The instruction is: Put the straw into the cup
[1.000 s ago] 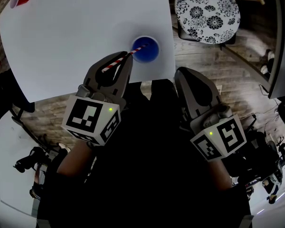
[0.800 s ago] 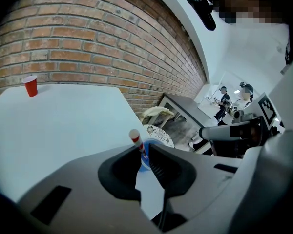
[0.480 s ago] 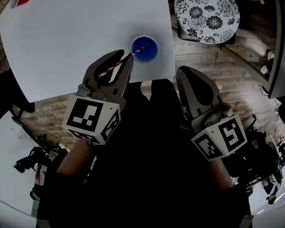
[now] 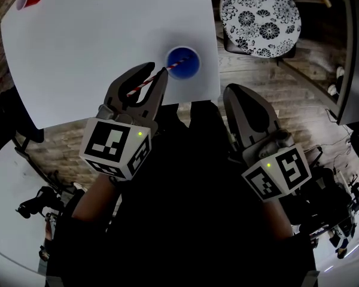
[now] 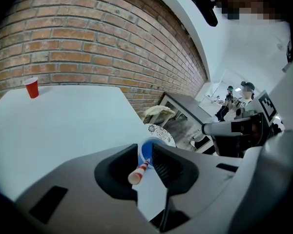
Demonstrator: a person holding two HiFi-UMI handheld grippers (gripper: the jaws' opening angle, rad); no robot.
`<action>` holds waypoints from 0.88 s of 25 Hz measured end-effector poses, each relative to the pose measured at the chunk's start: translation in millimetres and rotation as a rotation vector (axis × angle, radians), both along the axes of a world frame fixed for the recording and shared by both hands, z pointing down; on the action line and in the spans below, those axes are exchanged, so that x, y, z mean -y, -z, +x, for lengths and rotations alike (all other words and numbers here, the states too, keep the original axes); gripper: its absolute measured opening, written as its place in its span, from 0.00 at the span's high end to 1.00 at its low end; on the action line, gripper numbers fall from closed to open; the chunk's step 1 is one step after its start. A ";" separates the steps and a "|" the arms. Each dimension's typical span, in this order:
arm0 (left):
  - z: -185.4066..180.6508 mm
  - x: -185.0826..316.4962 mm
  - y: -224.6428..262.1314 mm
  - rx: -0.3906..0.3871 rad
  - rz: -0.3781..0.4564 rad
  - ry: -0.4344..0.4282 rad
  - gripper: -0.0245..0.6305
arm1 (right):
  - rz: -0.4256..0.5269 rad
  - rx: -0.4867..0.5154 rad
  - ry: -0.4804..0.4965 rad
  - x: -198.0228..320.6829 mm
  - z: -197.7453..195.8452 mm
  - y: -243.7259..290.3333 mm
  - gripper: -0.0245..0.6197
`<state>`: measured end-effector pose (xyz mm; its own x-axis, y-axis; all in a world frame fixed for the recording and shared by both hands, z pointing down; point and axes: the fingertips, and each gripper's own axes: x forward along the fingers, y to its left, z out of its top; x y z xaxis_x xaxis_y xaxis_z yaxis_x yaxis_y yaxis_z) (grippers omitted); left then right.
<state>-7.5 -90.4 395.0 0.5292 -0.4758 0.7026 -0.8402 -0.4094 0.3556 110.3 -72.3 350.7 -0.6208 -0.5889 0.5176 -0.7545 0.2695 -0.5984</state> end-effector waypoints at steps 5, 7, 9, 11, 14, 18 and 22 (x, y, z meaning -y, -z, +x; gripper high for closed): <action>-1.5 0.2 4.5 0.001 0.010 -0.002 0.83 | 0.007 0.002 -0.007 -0.5 0.2 3.5 0.92; -2.0 -0.4 6.5 0.003 0.014 0.000 0.83 | 0.012 0.002 -0.009 -0.7 0.3 5.6 0.92; -3.5 -1.9 8.1 0.007 0.016 0.000 0.83 | 0.019 0.001 -0.009 -1.5 -0.2 8.2 0.92; -5.6 -3.9 10.3 0.012 0.019 0.000 0.83 | 0.025 0.000 -0.008 -3.3 -1.5 10.9 0.92; -8.9 -6.1 16.9 0.013 0.028 0.006 0.83 | 0.032 0.001 -0.008 -6.9 -3.8 16.4 0.92; -12.1 -8.8 24.0 0.011 0.043 0.011 0.83 | 0.047 -0.001 -0.007 -10.4 -5.8 23.4 0.92; -14.2 -11.2 30.1 0.015 0.055 0.012 0.83 | 0.062 -0.003 -0.004 -11.3 -7.4 29.9 0.92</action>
